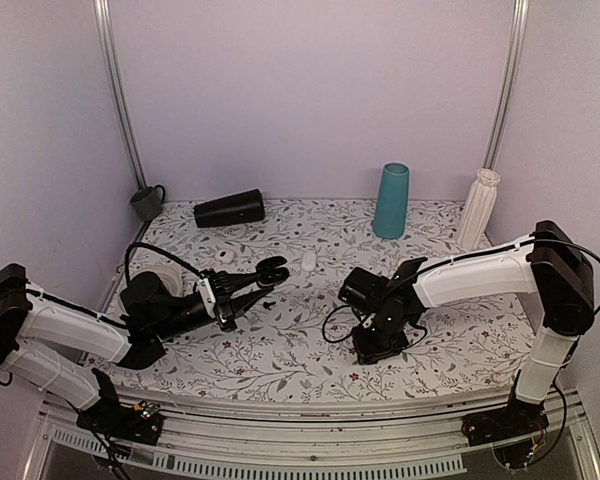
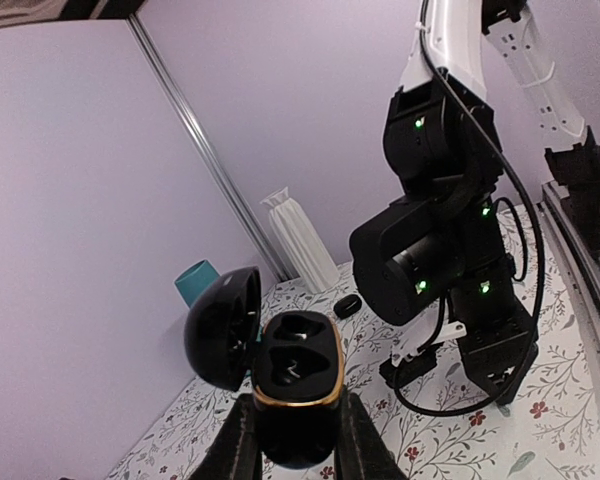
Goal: Insert the wireless bluetooth earbuds into the charging case
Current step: Adjust the left earbud at the center of the board.
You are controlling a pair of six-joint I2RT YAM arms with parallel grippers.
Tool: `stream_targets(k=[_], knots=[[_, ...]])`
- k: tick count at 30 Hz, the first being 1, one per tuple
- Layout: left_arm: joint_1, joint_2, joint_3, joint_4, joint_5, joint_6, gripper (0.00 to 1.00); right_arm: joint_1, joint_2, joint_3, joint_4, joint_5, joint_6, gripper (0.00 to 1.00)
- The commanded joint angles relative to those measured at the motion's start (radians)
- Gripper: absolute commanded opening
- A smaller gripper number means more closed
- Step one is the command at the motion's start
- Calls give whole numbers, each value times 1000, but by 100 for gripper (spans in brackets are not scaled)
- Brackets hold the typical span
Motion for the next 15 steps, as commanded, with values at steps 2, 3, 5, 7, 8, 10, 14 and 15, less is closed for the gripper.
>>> stream_targets(k=[2, 3, 5, 7, 8, 10, 14, 15], knots=[[-16, -6, 14, 18, -2, -3, 0, 16, -38, -16, -4, -41, 13, 39], [-15, -4, 16, 18, -1, -4, 0, 21, -37, -10, -6, -48, 17, 38], [-15, -4, 17, 18, -1, -4, 0, 29, -34, -1, -13, -66, 23, 38], [-15, -5, 16, 18, -1, -4, 0, 36, -34, 1, -21, -82, 32, 38], [-15, -6, 17, 18, -1, -3, 0, 38, -36, -1, -22, -82, 36, 38], [-15, -3, 15, 18, 0, -5, 0, 38, -41, -6, -22, -83, 42, 39], [-17, -3, 17, 20, 2, -6, 0, 38, -48, -8, -10, -93, 47, 39], [-17, -4, 15, 20, 2, -6, 0, 38, -49, -7, -14, -83, 49, 40]])
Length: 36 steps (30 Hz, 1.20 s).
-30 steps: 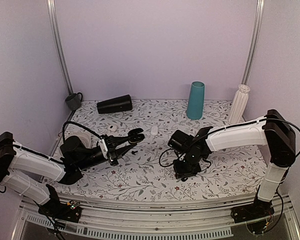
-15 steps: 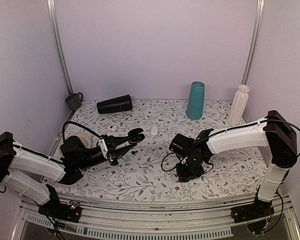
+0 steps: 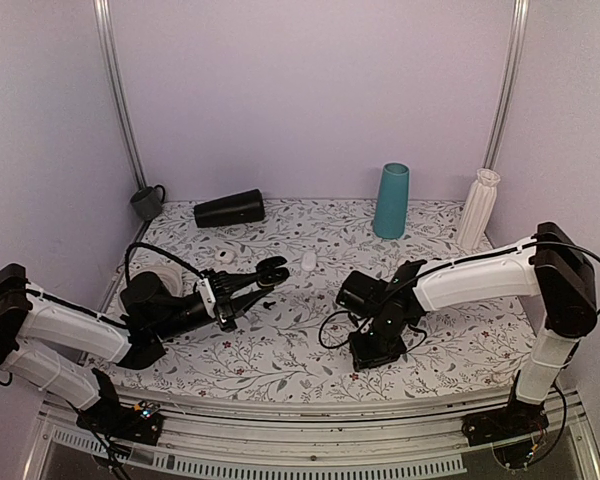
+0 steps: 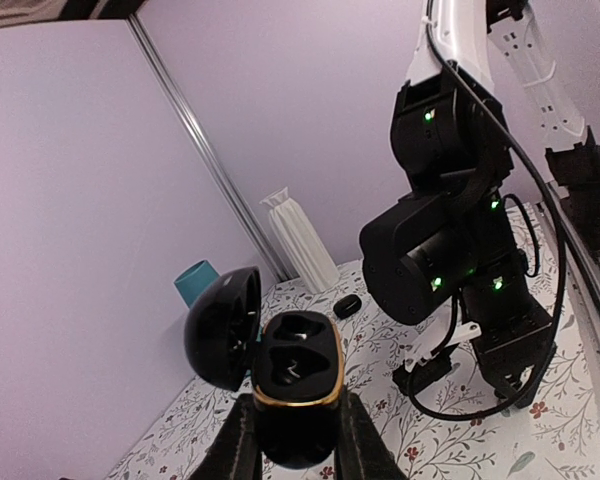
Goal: Insert the wireless bluetooth earbuds into the charging case
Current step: Adjust the left earbud at the center of the board.
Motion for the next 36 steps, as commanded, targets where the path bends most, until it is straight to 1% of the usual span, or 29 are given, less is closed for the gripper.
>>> stream_targets(k=[1, 6, 11, 15, 21, 29, 36], knots=[[-17, -5, 15, 20, 1, -6, 0, 5, -36, 2, -15, 9, 22, 40], [-18, -14, 11, 18, 0, -6, 0, -24, -27, 11, -18, 41, 18, 41], [-20, -21, 11, 17, -4, -4, 0, -26, -3, 39, -10, 62, -13, 39], [-21, -24, 12, 15, -5, -3, 0, -27, 1, 38, -11, 97, -64, 38], [-23, -21, 15, 15, -6, -2, 0, -17, -9, 26, 11, 104, -143, 35], [-24, -18, 19, 13, -7, 1, 0, -3, -6, 14, 40, 119, -236, 34], [-24, -14, 22, 13, -6, 1, 0, 3, -25, -35, 85, 119, -303, 33]])
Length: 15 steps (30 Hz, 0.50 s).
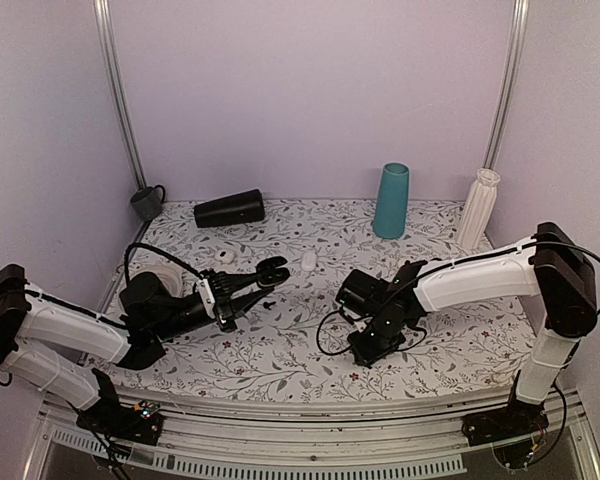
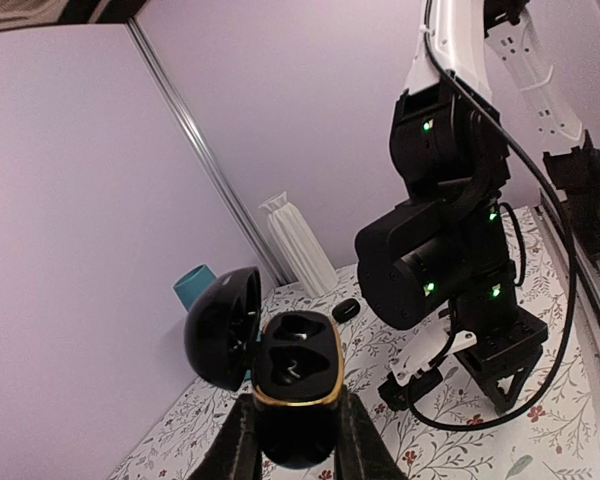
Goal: Insert the wireless bluetooth earbuds into the charging case
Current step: Adjust the left earbud at the center of the board, then pick up the left earbud from the center of the board.
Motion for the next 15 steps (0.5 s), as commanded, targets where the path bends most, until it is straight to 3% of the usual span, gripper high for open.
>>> stream_targets(k=[1, 15], knots=[[-17, -7, 24, 13, -5, 1, 0, 10, -24, -36, 38, 18, -68, 33], [-17, 7, 34, 13, -1, 5, 0, 11, -26, -47, 26, 55, -133, 30]])
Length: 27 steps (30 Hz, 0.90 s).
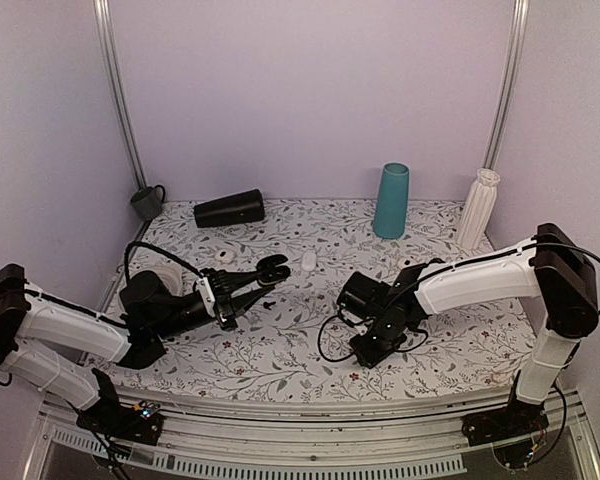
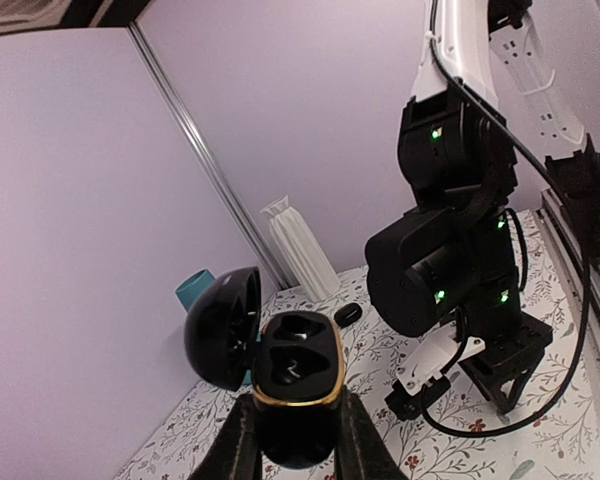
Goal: Insert the wireless bluetooth earbuds into the charging case
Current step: Pick up the left earbud from the center of the board.
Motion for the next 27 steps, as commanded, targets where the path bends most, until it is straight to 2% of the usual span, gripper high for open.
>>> stream_targets(k=[1, 11, 20, 27], knots=[[-16, 8, 23, 13, 1, 2, 0, 6, -21, -17, 8, 16, -36, 30], [-16, 2, 21, 10, -2, 5, 0, 7, -4, -1, -11, -11, -37, 26], [-16, 8, 18, 16, -3, 1, 0, 5, 1, 7, -2, -45, -18, 14], [-16, 20, 12, 39, -28, -28, 0, -4, -37, -4, 70, -56, 44, 14]])
